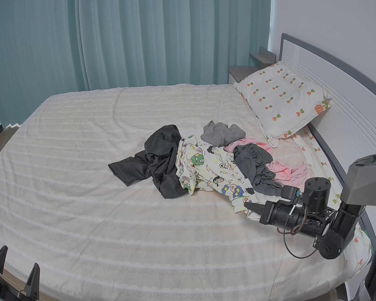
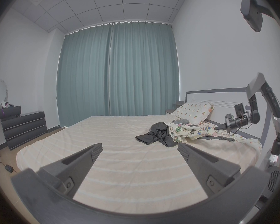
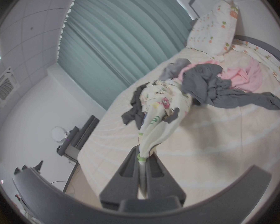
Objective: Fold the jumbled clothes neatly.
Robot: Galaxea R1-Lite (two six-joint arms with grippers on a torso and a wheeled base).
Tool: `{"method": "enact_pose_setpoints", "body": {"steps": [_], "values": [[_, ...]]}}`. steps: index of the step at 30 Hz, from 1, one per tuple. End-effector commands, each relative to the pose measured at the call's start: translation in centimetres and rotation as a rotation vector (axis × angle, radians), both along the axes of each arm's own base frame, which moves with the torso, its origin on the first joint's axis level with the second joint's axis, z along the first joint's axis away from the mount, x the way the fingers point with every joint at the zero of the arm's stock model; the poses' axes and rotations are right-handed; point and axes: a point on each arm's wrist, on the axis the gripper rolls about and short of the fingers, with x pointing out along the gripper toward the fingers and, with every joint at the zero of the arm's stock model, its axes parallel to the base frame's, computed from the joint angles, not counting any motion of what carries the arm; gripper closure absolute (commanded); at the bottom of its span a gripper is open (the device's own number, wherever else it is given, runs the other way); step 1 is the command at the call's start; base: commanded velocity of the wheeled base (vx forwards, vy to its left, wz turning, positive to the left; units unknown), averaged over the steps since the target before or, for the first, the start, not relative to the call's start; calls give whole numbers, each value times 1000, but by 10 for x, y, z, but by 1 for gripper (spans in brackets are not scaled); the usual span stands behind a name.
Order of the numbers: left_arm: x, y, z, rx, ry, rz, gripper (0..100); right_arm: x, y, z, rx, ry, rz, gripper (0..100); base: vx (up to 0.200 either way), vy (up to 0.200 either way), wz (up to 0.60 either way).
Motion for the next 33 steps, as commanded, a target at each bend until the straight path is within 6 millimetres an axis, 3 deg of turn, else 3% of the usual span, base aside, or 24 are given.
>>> {"method": "enact_pose_setpoints", "body": {"steps": [1,3,5,6,7,12,18,20,21,22,25,30,33], "values": [[-1,0,-1,-9,-23,-4,0,-35,3,44,75,-127,78,100,0,0,0],[-8,0,51,-101,-155,-28,0,-43,7,59,103,-177,107,100,0,0,0],[-8,0,51,-101,-155,-28,0,-43,7,59,103,-177,107,100,0,0,0],[3,-1,101,-147,-156,-78,0,-53,16,80,149,-253,156,100,0,0,0],[16,-2,112,-96,-99,-159,0,-57,21,93,179,-297,177,100,0,0,0],[57,-11,123,-111,79,-450,0,-55,25,115,215,-356,188,100,0,0,0],[99,-26,118,-145,247,-693,0,-57,22,137,257,-419,185,100,0,0,0],[121,-41,102,-163,411,-781,0,-59,21,148,275,-424,194,100,0,0,0],[121,-41,102,-163,411,-781,0,-59,21,148,275,-424,194,100,0,0,0],[133,-50,88,-163,513,-810,0,-59,18,155,282,-426,198,100,0,0,0],[144,-59,78,-159,570,-840,0,-58,13,161,303,-416,200,100,0,0,0],[185,-84,48,-172,684,-860,0,-61,10,183,326,-398,221,100,0,0,0],[190,-93,33,-172,738,-882,0,-59,8,190,336,-359,211,100,0,0,0]]}}
